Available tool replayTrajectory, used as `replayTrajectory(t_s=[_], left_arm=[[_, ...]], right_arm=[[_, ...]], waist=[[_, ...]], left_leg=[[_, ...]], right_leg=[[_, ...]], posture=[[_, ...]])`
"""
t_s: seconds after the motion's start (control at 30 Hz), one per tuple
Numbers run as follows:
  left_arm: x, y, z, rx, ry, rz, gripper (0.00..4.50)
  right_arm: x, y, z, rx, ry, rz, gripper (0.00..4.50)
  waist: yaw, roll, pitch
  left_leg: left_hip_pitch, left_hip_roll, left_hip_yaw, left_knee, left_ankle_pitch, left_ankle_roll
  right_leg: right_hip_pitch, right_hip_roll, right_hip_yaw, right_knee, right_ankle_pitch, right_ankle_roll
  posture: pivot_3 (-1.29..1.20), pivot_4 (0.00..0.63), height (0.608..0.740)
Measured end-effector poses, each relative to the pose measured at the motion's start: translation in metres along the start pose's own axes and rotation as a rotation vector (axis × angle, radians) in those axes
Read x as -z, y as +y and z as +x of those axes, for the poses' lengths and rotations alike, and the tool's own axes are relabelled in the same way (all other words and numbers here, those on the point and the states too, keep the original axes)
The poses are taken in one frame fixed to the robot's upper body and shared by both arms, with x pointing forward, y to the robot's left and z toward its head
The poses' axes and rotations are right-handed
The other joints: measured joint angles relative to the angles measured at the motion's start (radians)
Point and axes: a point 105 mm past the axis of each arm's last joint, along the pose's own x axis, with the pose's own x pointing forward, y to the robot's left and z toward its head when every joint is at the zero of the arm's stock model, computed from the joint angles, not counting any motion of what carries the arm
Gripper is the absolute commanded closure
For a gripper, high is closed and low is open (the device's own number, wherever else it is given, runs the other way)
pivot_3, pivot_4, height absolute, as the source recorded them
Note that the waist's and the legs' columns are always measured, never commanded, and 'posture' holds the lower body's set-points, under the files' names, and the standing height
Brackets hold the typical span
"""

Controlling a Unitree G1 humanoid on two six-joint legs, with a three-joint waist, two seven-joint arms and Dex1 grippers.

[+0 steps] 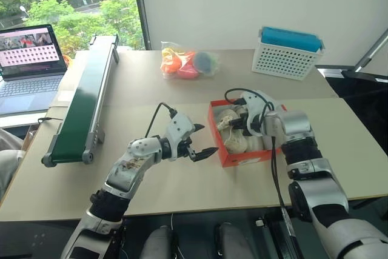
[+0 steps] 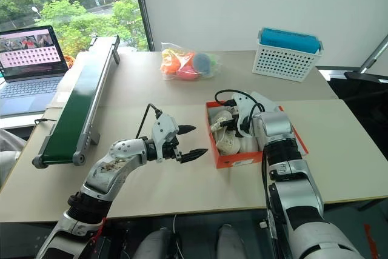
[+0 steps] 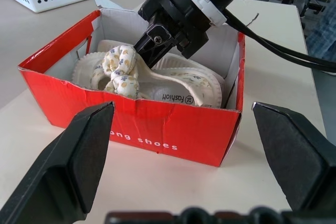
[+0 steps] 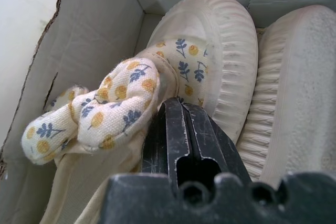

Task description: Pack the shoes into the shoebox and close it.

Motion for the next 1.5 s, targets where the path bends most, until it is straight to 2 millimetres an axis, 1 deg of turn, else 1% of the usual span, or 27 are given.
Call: replayTrajectory(t_s=[0.03,0.17,0.23,0.27,0.3,0.33,0.4,0.5,0.53,0.6,0.67,0.77,0.87,0.97,1.03,1.07,1.17,1.2,1.23,1.37,1.5], left_arm=[[0.0,0.0,0.0,0.0,0.0,0.0,0.0],[0.0,0.0,0.0,0.001,0.001,0.0,0.0],[0.0,0.0,-0.001,0.001,0.001,0.001,0.0],[0.001,0.0,-0.001,0.0,0.003,0.0,0.0],[0.001,0.0,-0.001,0.0,0.005,0.0,0.0],[0.001,0.0,-0.001,0.0,0.005,0.0,0.0],[0.001,0.0,-0.001,0.003,0.004,0.0,0.0],[0.001,-0.001,0.0,0.014,0.004,0.002,0.0],[0.0,-0.002,0.001,0.024,0.0,0.005,0.0],[-0.001,-0.004,0.001,0.036,-0.002,0.007,0.0],[-0.002,-0.006,0.002,0.055,-0.005,0.008,0.0],[-0.002,-0.008,0.001,0.09,-0.008,0.019,0.0],[-0.005,-0.013,0.001,0.14,-0.013,0.029,0.0],[-0.005,-0.017,0.001,0.194,-0.007,0.053,0.0],[-0.005,-0.017,0.001,0.204,-0.007,0.06,0.0],[-0.007,-0.018,0.003,0.216,-0.012,0.066,0.0],[-0.009,-0.016,0.003,0.221,-0.016,0.077,0.0],[-0.009,-0.016,0.004,0.221,-0.017,0.08,0.0],[-0.009,-0.015,0.004,0.222,-0.017,0.08,0.0],[-0.011,-0.017,0.006,0.229,-0.023,0.083,0.0],[-0.011,-0.016,0.005,0.226,-0.021,0.085,0.0]], right_arm=[[-0.001,0.0,-0.001,0.0,-0.005,0.002,4.49],[-0.005,-0.007,-0.017,0.011,-0.023,0.049,4.49],[-0.007,-0.015,-0.032,0.031,-0.035,0.092,4.49],[-0.008,-0.018,-0.041,0.045,-0.04,0.113,4.49],[-0.008,-0.022,-0.047,0.055,-0.042,0.131,4.49],[-0.009,-0.026,-0.056,0.076,-0.05,0.146,4.49],[-0.011,-0.031,-0.07,0.102,-0.072,0.169,4.49],[-0.006,-0.032,-0.086,0.123,-0.082,0.193,4.49],[-0.001,-0.035,-0.093,0.144,-0.081,0.201,4.49],[0.005,-0.039,-0.102,0.164,-0.08,0.208,4.49],[0.015,-0.044,-0.117,0.179,-0.093,0.194,4.49],[0.034,-0.042,-0.138,0.148,-0.097,0.14,4.49],[0.047,-0.033,-0.156,0.083,-0.078,0.072,4.49],[0.062,-0.013,-0.176,-0.048,-0.044,0.007,4.49],[0.072,-0.005,-0.186,-0.104,-0.012,-0.007,4.49],[0.084,-0.002,-0.192,-0.118,0.03,-0.008,4.49],[0.123,0.003,-0.198,-0.11,0.181,0.004,4.49],[0.133,0.002,-0.197,-0.093,0.219,0.013,4.49],[0.139,-0.001,-0.195,-0.059,0.243,0.011,4.49],[0.151,-0.02,-0.177,0.117,0.242,0.06,4.49],[0.142,-0.037,-0.161,0.266,0.148,0.137,4.49]], waist=[[0.0,0.0,0.0],[0.01,0.001,0.001],[0.028,0.002,0.001],[0.035,0.003,0.002],[0.041,0.003,0.002],[0.045,0.003,0.002],[0.046,0.003,0.002],[0.047,0.003,0.002],[0.048,0.003,0.002],[0.05,0.003,0.002],[0.055,0.003,0.002],[0.053,0.003,0.002],[0.049,0.002,0.002],[0.052,0.002,0.002],[0.053,0.002,0.002],[0.055,0.002,0.002],[0.059,0.001,0.003],[0.058,0.001,0.003],[0.057,0.001,0.003],[0.052,0.001,0.003],[0.054,0.001,0.002]], left_leg=[[0.0,0.0,0.0,0.0,0.0,0.0],[-0.004,-0.001,0.0,0.0,0.0,0.0],[-0.011,-0.001,0.0,0.0,0.0,-0.001],[-0.016,-0.002,0.0,0.0,0.002,-0.003],[-0.019,-0.002,0.0,0.001,0.005,-0.008],[-0.021,-0.002,0.001,0.001,0.005,-0.008],[-0.024,-0.002,0.001,0.001,0.005,-0.008],[-0.025,-0.002,0.002,0.001,0.004,-0.005],[-0.025,-0.002,0.002,0.001,0.001,0.0],[-0.025,-0.002,0.002,0.002,0.001,0.0],[-0.025,-0.002,0.001,0.002,0.001,0.001],[-0.026,-0.003,0.001,0.002,0.0,0.002],[-0.025,-0.002,0.001,0.002,0.0,0.002],[-0.024,-0.001,0.0,0.003,0.0,0.002],[-0.024,-0.001,-0.001,0.003,0.0,0.002],[-0.024,-0.001,-0.002,0.003,0.0,0.003],[-0.023,-0.001,-0.003,0.004,-0.001,0.004],[-0.023,-0.001,-0.003,0.005,-0.001,0.004],[-0.022,-0.002,-0.002,0.005,-0.001,0.005],[-0.02,-0.002,-0.001,0.005,-0.001,0.004],[-0.021,-0.002,-0.001,0.004,-0.001,0.004]], right_leg=[[0.0,0.0,0.0,0.0,0.0,0.0],[-0.004,-0.002,0.0,0.0,0.0,0.0],[-0.011,-0.002,0.0,0.001,0.0,0.0],[-0.015,-0.003,0.0,0.001,0.0,0.0],[-0.018,-0.003,0.0,0.001,0.0,0.0],[-0.02,-0.003,0.0,0.001,0.0,0.0],[-0.022,-0.003,0.0,0.0,0.0,0.0],[-0.024,-0.003,0.0,0.001,0.0,0.0],[-0.024,-0.002,0.0,0.001,0.0,0.0],[-0.024,-0.002,0.0,0.002,0.0,0.0],[-0.023,-0.002,-0.001,0.001,0.0,0.0],[-0.023,-0.002,0.0,0.0,0.0,0.0],[-0.023,-0.002,0.0,0.0,0.0,0.0],[-0.021,-0.001,0.0,0.0,0.0,0.0],[-0.019,-0.001,-0.001,-0.001,0.0,0.0],[-0.018,-0.001,-0.001,-0.002,0.0,0.001],[-0.015,-0.001,-0.003,-0.004,-0.001,0.001],[-0.015,-0.001,-0.002,-0.004,-0.001,0.001],[-0.015,-0.001,-0.001,-0.004,-0.001,0.001],[-0.015,-0.001,0.0,-0.004,-0.001,0.002],[-0.015,-0.001,0.001,-0.004,-0.001,0.003]], posture=[[0.0,0.15,0.705],[0.0,0.15,0.705],[0.0,0.15,0.705],[0.0,0.15,0.705],[0.0,0.15,0.705],[0.0,0.15,0.705],[0.0,0.15,0.705],[0.0,0.15,0.705],[0.0,0.15,0.705],[0.0,0.15,0.705],[0.0,0.15,0.705],[0.0,0.15,0.705],[0.0,0.15,0.705],[0.0,0.15,0.705],[0.0,0.15,0.705],[0.0,0.15,0.705],[0.0,0.15,0.705],[0.0,0.15,0.705],[0.0,0.15,0.705],[0.0,0.15,0.705],[0.0,0.15,0.705]])
